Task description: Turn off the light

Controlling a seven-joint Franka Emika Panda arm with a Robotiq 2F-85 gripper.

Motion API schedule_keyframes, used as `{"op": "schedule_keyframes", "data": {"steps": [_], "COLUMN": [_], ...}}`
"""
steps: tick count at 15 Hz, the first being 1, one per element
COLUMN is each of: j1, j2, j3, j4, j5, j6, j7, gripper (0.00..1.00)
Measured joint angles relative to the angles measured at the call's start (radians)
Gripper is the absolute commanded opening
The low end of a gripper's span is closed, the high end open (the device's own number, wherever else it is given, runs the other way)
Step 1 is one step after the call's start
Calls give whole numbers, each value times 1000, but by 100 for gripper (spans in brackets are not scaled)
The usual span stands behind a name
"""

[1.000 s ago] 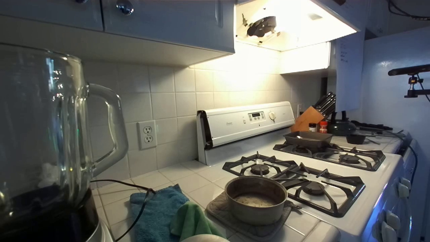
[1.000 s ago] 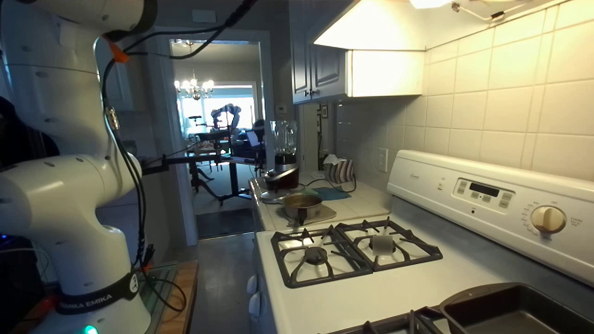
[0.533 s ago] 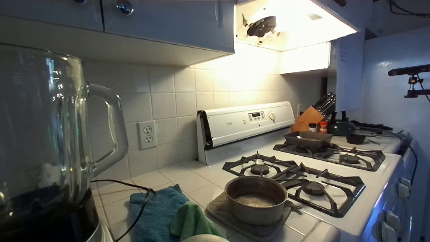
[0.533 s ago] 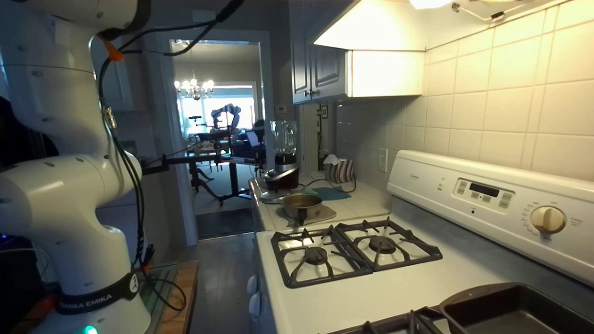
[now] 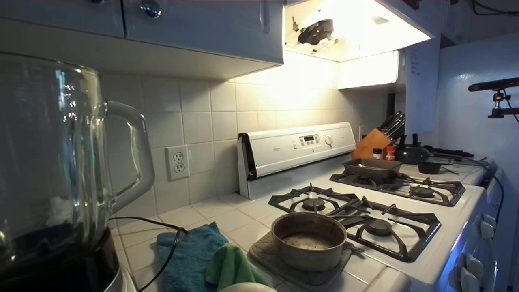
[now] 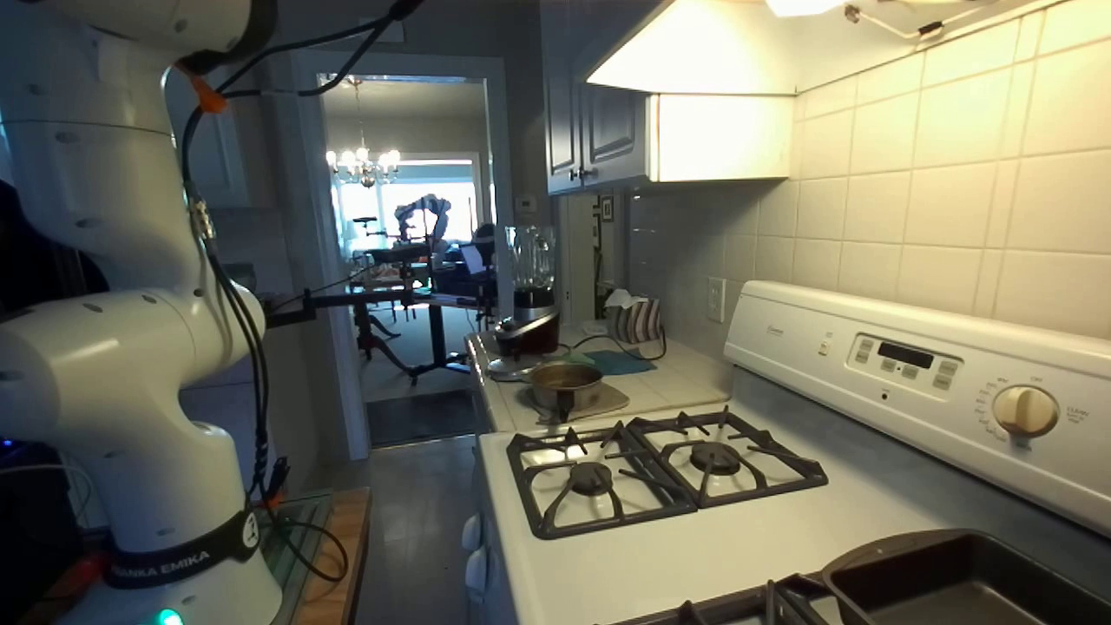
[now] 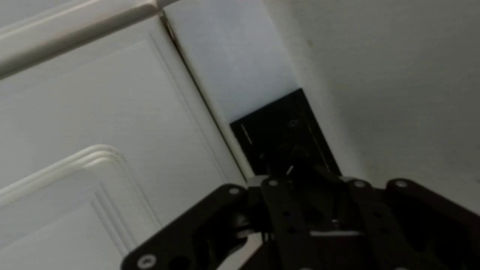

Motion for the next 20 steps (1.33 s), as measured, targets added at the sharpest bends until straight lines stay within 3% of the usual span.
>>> {"op": "schedule_keyframes", "data": {"steps": [12, 13, 14, 20], "j1": [0, 0, 0, 4], "j2": [-8, -9, -10, -10], "j3": [0, 0, 0, 1], "j4": [-22, -24, -25, -25], "j5": [119, 127, 130, 130], "j6": [16, 18, 20, 75], "j7": [-321, -347, -363, -359], "gripper": [5, 44, 45, 86]}}
